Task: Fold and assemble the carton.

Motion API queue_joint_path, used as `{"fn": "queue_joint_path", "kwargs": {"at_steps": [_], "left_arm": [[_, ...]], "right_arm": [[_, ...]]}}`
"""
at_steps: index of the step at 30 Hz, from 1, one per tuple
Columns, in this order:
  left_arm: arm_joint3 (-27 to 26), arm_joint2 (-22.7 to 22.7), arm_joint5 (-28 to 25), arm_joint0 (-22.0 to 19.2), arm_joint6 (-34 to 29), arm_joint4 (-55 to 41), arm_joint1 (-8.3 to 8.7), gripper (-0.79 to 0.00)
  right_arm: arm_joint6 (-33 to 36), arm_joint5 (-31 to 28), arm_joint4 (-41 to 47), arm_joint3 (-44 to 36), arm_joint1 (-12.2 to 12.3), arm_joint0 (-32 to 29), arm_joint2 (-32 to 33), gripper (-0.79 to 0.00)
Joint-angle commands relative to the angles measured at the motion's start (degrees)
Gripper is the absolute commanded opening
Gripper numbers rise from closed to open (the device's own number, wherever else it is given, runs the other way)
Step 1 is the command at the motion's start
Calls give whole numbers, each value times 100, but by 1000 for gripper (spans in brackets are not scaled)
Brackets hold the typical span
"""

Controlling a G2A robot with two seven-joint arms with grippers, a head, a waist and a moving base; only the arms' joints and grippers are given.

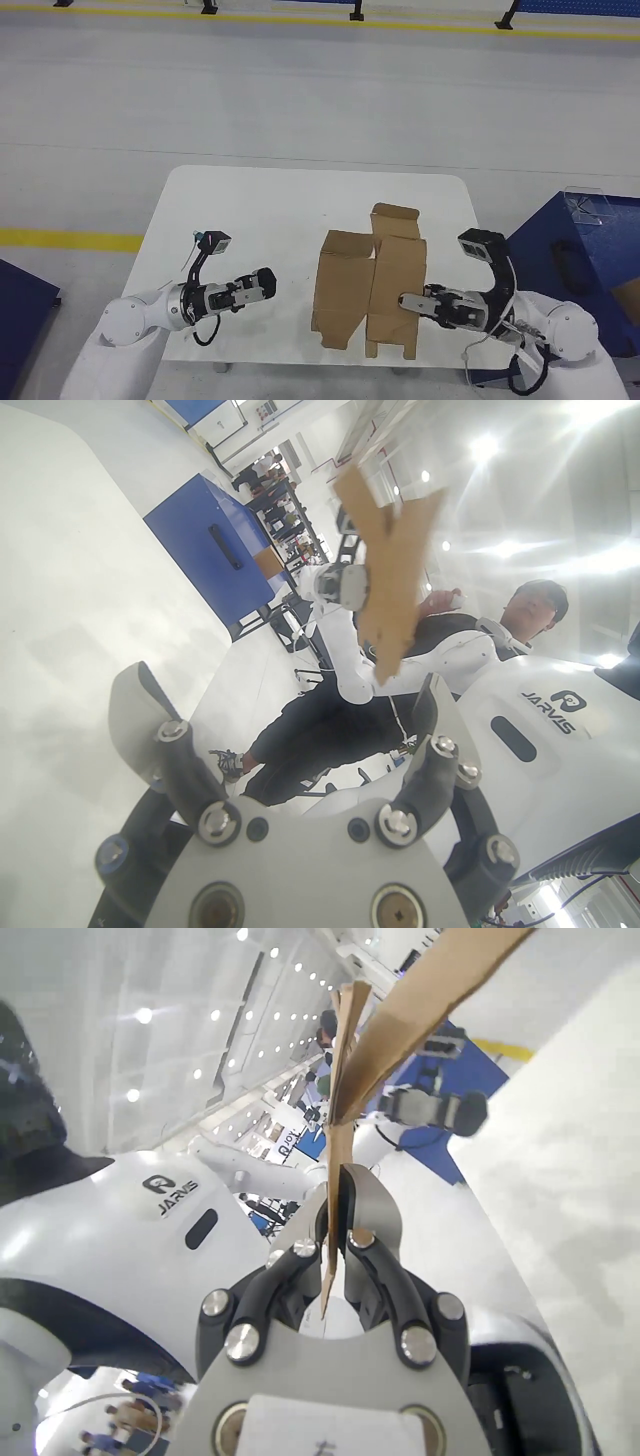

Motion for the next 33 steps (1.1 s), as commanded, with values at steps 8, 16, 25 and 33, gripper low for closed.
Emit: {"fn": "queue_joint_path", "kwargs": {"at_steps": [8,16,25,33], "left_arm": [[0,0,0,0,0,0,0,0],[0,0,0,0,0,0,0,0],[0,0,0,0,0,0,0,0],[0,0,0,0,0,0,0,0]], "right_arm": [[-392,-81,115,-1086,13,177,181,-785],[-190,1326,1555,-698,27,407,-428,-785],[-192,5080,4636,260,-42,1142,-1798,-785],[-1793,7851,8885,435,-186,1152,-3353,-785]]}}
